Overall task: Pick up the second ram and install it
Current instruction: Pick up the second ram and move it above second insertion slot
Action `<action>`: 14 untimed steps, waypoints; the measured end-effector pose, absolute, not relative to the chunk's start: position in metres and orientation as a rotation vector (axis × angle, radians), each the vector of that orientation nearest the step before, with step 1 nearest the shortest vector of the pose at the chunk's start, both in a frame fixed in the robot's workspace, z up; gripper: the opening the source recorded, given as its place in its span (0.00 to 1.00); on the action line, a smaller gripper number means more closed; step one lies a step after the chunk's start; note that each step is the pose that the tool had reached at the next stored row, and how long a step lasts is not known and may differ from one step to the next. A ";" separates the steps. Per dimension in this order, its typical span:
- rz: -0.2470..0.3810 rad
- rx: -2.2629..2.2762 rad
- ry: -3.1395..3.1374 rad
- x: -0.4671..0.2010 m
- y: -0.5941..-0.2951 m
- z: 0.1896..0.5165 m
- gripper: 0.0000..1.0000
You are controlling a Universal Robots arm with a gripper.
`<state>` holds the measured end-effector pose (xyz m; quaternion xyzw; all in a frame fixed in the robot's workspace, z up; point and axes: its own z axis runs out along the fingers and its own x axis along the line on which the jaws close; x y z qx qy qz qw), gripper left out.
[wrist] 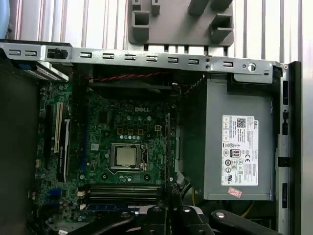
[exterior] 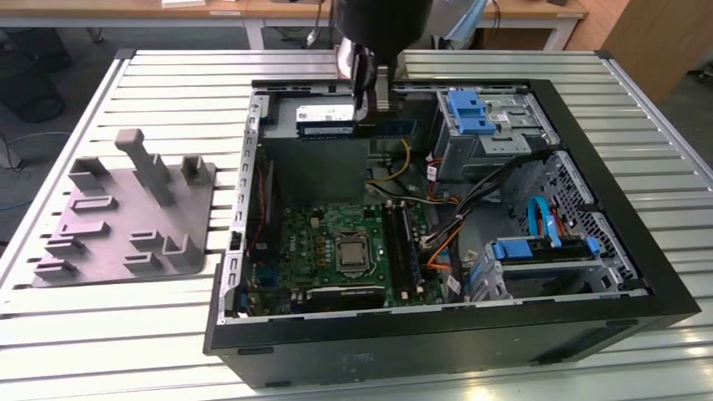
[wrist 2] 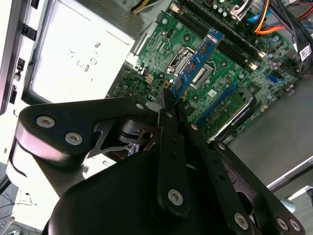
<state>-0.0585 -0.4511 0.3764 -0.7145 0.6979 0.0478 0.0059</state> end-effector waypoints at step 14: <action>0.151 -2.237 2.185 -0.043 -0.451 0.367 0.14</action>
